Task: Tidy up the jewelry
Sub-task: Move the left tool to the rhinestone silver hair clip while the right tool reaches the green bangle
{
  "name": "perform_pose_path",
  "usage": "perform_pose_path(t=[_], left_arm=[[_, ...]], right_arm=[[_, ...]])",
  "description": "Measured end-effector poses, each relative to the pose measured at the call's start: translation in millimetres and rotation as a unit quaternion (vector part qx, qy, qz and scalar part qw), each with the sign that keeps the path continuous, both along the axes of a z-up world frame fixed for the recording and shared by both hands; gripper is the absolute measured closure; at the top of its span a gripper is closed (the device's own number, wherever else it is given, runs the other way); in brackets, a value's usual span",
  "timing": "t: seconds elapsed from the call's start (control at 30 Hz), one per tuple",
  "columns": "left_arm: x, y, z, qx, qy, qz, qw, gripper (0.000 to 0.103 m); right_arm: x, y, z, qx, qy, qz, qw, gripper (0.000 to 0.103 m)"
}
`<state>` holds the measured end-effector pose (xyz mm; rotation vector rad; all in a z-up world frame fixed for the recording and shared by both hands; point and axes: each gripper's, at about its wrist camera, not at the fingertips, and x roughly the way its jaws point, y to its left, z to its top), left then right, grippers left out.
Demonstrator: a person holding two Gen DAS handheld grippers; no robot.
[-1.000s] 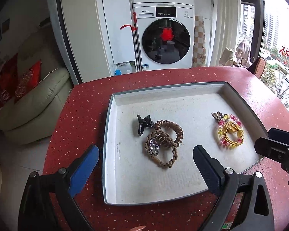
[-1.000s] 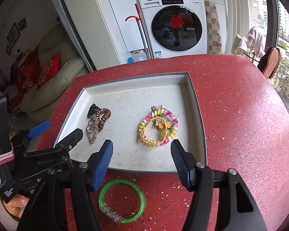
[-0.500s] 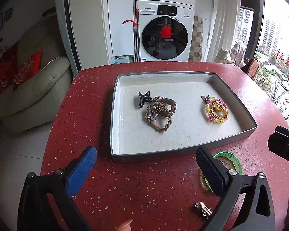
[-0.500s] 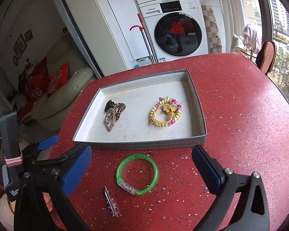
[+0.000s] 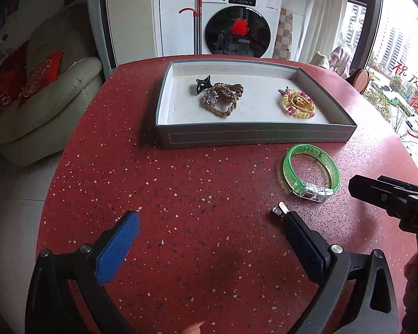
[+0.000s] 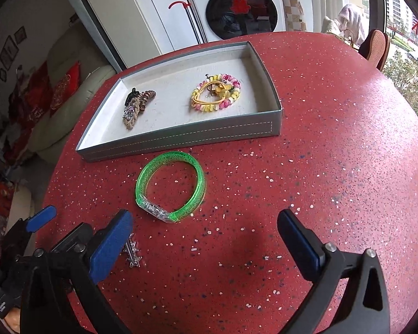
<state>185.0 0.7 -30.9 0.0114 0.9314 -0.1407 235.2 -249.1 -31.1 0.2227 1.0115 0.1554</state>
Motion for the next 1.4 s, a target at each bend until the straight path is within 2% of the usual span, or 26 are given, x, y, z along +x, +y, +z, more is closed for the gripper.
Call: perform_pose_path(t=[0.17,0.43,0.63,0.8,1.07,1.4], left_arm=[[-6.8,-0.4,-6.7,-0.014,0.017,0.009,0.9997,0.000],[-9.0,-18.7,-4.7,-0.029,0.025,-0.016,0.9991,0.000],[-5.6,-39.1,-8.6,-0.014,0.029,-0.024,0.9992,0.000],[-2.4,-46.1,-13.0,0.000,0.030,-0.018,0.9994,0.000],[0.5,-48.7,-21.6,0.017,0.035,-0.011,0.9992,0.000],[2.3,-51.2,-23.8,0.025,0.032,-0.009,0.9991,0.000]], right_arm=[[6.7,-0.5,-4.5,-0.011,0.010,-0.002,1.000,0.000],[23.0,1.8,-5.9,-0.025,0.011,0.000,1.000,0.001],[36.4,10.4,-6.5,-0.047,0.013,0.021,0.999,0.010],[42.4,14.2,-11.6,-0.063,0.021,0.033,0.997,0.023],[41.9,20.0,-15.1,-0.097,0.018,0.046,0.994,0.031],[40.2,25.2,-15.2,-0.134,0.014,0.059,0.989,0.048]])
